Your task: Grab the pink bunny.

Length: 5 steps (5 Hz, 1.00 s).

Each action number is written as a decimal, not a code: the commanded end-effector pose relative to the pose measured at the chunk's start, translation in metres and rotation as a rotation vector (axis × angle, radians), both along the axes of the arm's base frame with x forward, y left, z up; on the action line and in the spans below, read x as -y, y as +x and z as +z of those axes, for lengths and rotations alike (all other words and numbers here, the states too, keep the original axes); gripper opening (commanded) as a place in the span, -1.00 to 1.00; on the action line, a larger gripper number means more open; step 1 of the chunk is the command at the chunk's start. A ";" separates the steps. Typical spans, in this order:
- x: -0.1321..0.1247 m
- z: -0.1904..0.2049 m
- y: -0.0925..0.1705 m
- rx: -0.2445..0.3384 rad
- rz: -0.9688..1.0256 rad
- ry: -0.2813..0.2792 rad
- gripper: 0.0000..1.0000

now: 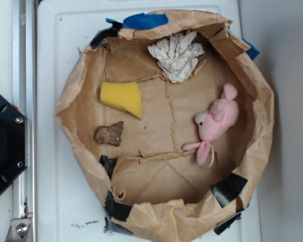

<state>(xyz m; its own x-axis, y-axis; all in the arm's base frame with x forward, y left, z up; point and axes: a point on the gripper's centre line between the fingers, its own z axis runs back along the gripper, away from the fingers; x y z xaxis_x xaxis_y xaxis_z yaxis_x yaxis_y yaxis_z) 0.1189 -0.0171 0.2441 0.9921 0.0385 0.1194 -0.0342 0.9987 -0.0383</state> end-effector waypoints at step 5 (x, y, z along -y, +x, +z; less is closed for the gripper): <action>-0.050 -0.055 0.140 0.004 0.487 -0.119 1.00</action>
